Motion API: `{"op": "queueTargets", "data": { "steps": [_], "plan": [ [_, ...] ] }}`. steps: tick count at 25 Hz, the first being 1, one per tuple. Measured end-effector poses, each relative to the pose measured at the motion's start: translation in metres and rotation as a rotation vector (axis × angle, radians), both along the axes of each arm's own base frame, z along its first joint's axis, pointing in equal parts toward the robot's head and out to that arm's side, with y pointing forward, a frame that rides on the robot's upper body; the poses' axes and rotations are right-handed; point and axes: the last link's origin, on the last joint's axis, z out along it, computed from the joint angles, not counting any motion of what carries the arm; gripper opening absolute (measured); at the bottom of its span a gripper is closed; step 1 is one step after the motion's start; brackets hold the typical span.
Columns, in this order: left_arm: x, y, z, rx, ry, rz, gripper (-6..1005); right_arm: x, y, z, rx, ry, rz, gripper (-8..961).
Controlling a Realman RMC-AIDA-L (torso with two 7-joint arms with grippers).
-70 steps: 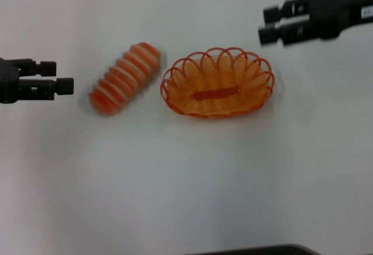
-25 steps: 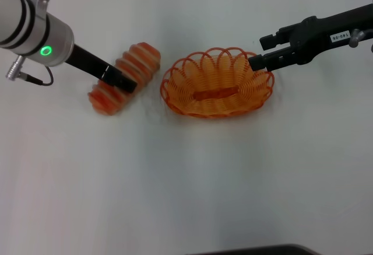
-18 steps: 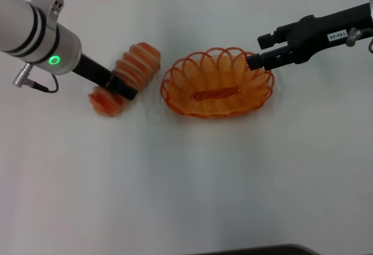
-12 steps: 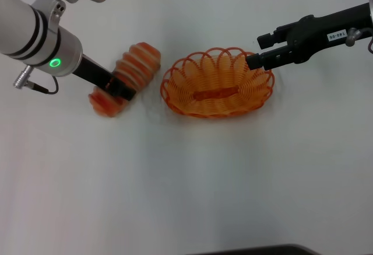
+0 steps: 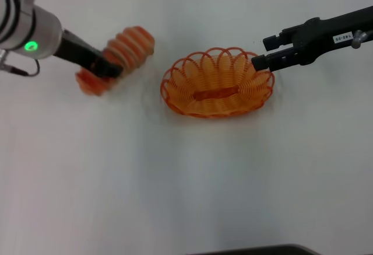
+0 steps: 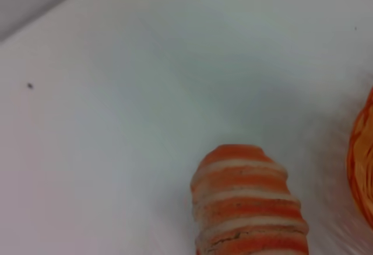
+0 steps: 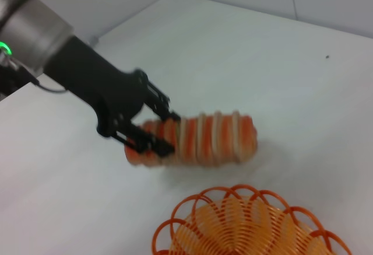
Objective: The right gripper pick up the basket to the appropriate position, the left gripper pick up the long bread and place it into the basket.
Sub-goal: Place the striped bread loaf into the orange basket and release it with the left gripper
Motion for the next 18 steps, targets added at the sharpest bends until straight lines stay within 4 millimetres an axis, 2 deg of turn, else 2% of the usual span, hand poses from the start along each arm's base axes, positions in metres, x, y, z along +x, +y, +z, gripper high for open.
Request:
{"op": "queueTargets", "data": {
  "steps": [4, 8, 12, 18],
  "plan": [
    [0.017, -0.001, 0.021, 0.017, -0.035, -0.091, 511, 0.006, -0.004, 0.005, -0.014, -0.007, -0.008, 749],
    [0.046, -0.008, 0.020, -0.075, -0.119, -0.221, 479, 0.011, -0.011, 0.010, -0.057, -0.027, -0.017, 750],
    [0.069, -0.008, -0.005, -0.200, -0.154, -0.294, 436, 0.015, -0.016, 0.012, -0.070, -0.031, -0.027, 750],
    [0.077, -0.001, -0.054, -0.335, -0.137, -0.313, 404, 0.015, -0.019, 0.011, -0.092, -0.031, -0.025, 750]
  ]
}}
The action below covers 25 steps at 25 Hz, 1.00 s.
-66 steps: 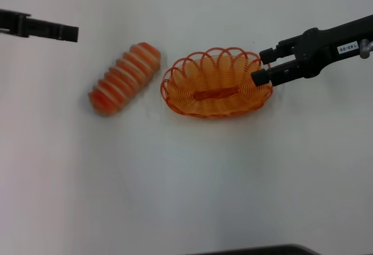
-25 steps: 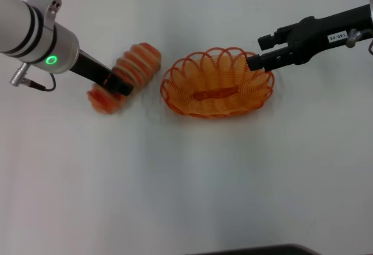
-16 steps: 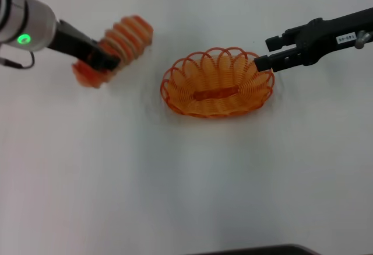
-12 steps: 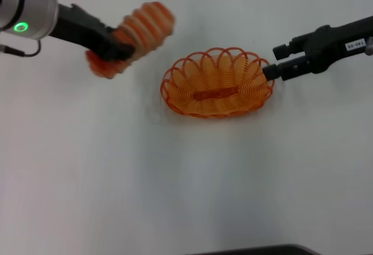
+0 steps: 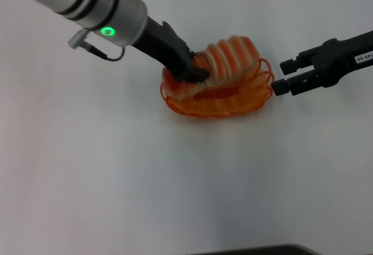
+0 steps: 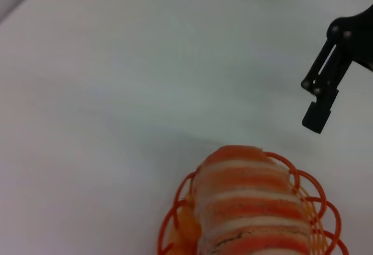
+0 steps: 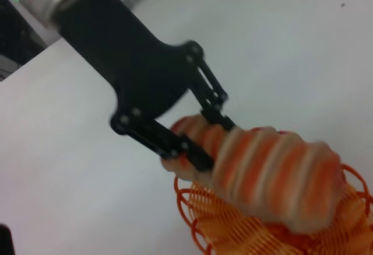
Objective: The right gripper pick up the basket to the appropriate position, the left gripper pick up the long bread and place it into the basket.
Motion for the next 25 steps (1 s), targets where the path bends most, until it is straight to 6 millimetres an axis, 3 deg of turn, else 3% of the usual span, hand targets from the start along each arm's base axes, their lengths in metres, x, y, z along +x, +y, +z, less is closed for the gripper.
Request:
{"op": "queueTargets", "data": {
  "steps": [9, 18, 21, 25],
  "plan": [
    [0.005, 0.000, -0.008, -0.010, -0.048, 0.044, 337, -0.001, -0.003, -0.005, -0.019, 0.000, -0.001, 750],
    [-0.005, -0.004, 0.008, 0.026, -0.112, 0.071, 714, -0.002, -0.001, -0.005, -0.017, -0.002, 0.004, 750],
    [-0.014, -0.007, 0.026, 0.049, -0.164, 0.105, 821, -0.003, 0.000, -0.005, -0.017, -0.001, 0.004, 750],
    [-0.042, -0.019, 0.058, 0.056, -0.276, 0.194, 940, -0.003, 0.000, -0.005, -0.017, 0.002, -0.003, 750]
  ]
}}
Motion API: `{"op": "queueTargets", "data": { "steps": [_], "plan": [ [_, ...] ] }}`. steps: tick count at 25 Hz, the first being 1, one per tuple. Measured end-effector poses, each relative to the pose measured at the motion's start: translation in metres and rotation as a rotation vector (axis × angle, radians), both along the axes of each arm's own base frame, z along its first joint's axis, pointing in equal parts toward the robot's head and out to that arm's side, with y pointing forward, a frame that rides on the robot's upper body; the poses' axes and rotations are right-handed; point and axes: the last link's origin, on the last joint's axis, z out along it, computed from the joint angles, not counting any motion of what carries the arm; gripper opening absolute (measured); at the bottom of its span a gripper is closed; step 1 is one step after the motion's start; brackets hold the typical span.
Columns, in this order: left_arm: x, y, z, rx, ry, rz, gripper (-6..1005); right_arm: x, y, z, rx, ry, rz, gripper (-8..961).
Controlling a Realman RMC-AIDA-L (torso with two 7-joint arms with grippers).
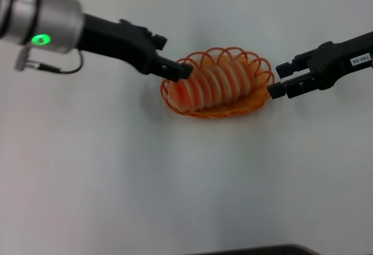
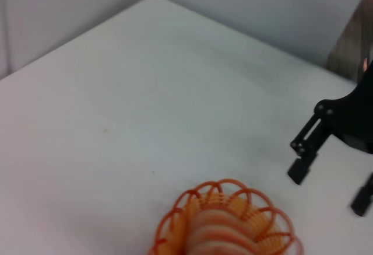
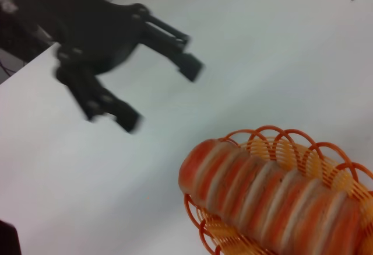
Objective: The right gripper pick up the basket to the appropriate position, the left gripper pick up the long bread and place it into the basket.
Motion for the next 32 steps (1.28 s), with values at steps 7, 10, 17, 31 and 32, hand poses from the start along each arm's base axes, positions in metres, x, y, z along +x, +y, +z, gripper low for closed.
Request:
{"op": "queueTargets", "data": {
  "steps": [7, 10, 17, 31, 32],
  "plan": [
    [-0.070, -0.034, 0.055, -0.001, -0.250, 0.139, 938, 0.002, -0.001, 0.001, 0.003, 0.006, -0.010, 750],
    [-0.098, -0.050, 0.071, 0.005, -0.311, 0.187, 937, 0.002, -0.002, 0.001, 0.003, 0.009, -0.011, 750],
    [-0.126, -0.066, 0.086, 0.023, -0.348, 0.241, 936, 0.000, 0.000, 0.001, 0.004, 0.010, -0.007, 750],
    [-0.125, -0.066, 0.084, 0.008, -0.337, 0.240, 938, -0.002, 0.001, 0.001, 0.007, 0.011, -0.001, 750],
    [-0.125, -0.066, 0.084, 0.008, -0.337, 0.241, 938, -0.002, 0.001, 0.001, 0.007, 0.011, -0.001, 750]
  ]
}}
